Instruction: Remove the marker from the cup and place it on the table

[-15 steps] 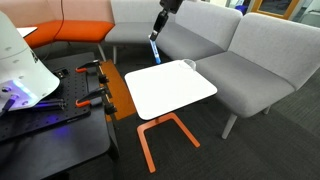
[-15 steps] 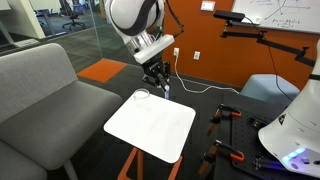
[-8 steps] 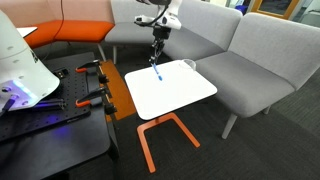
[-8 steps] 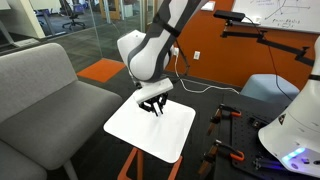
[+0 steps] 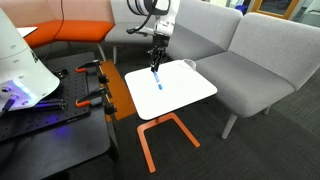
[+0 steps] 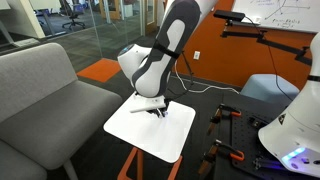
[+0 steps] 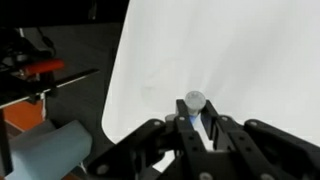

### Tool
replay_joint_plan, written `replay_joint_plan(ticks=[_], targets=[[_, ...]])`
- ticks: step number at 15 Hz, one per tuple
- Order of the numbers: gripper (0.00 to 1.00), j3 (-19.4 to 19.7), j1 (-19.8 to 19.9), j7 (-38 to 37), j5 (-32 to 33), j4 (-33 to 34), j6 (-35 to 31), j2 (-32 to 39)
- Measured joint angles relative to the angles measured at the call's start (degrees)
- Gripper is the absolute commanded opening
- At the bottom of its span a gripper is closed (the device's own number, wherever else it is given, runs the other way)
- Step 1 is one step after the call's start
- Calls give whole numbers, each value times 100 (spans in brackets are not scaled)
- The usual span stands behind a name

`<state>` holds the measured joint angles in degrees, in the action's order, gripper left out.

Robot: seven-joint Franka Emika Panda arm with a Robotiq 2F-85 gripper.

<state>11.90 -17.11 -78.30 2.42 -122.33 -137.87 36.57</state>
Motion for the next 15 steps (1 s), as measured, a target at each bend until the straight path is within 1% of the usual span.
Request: replay_joint_plan(ticks=[3, 6, 7, 8, 9, 10, 15], targets=[[5, 211, -42, -733, 116, 203, -3, 296], [5, 210, -55, -1078, 117, 351, 0, 583], [16, 215, -75, -1176, 139, 406, 0, 653], [46, 223, -87, -1256, 177, 463, -13, 714], [48, 225, -87, -1332, 181, 524, -50, 772], [54, 225, -82, -1353, 181, 578, -97, 820], [91, 189, -2, -1354, 28, 607, -592, 967]])
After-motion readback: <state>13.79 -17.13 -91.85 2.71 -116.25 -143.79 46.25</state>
